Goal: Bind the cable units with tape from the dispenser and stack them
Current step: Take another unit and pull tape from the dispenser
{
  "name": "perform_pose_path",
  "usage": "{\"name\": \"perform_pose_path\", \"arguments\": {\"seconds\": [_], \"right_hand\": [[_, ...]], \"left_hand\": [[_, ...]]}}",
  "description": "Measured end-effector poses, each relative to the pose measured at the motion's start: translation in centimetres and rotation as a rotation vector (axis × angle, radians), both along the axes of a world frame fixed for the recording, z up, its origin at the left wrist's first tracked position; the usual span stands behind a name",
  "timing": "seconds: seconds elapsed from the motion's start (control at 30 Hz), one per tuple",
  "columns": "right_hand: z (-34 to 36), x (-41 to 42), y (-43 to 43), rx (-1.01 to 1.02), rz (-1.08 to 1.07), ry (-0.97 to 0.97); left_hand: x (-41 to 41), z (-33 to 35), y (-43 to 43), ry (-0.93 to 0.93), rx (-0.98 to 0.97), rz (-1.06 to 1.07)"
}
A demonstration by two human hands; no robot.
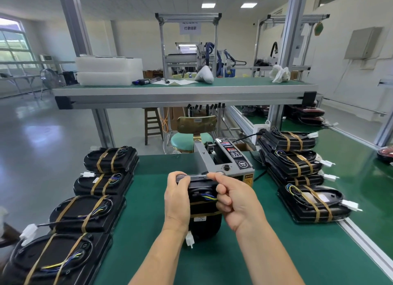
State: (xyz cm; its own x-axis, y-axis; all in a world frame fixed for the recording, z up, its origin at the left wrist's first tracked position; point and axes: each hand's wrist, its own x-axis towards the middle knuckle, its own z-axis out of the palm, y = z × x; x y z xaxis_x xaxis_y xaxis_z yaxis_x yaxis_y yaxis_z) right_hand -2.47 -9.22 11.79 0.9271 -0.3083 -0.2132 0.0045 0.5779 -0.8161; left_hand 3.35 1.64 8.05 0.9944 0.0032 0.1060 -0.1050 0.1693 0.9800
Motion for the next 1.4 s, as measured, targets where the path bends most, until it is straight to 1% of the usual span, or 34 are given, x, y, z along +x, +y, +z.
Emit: {"name": "perform_pose_path", "arguments": {"seconds": [0.27,0.77,1.13,1.4], "right_hand": [[-0.59,0.34,-0.03,-0.09,0.075,-0.011],[-0.85,0.3,0.06,-0.18,0.069,-0.017],[-0.9,0.34,0.28,-0.19,0.062,-0.026],[-0.72,0.42,0.56,-0.171,0.068,-0.038]], "left_hand": [[0.1,-0.04,-0.09,-0.026,0.007,0.052],[0.52,-0.69,-0.45,-0.103,0.098,0.13],[0.42,-0.51,-0.42,-0.083,0.094,0.14],[0.57,-0.38,-0.07,-0.023,0.039,0.128]]}}
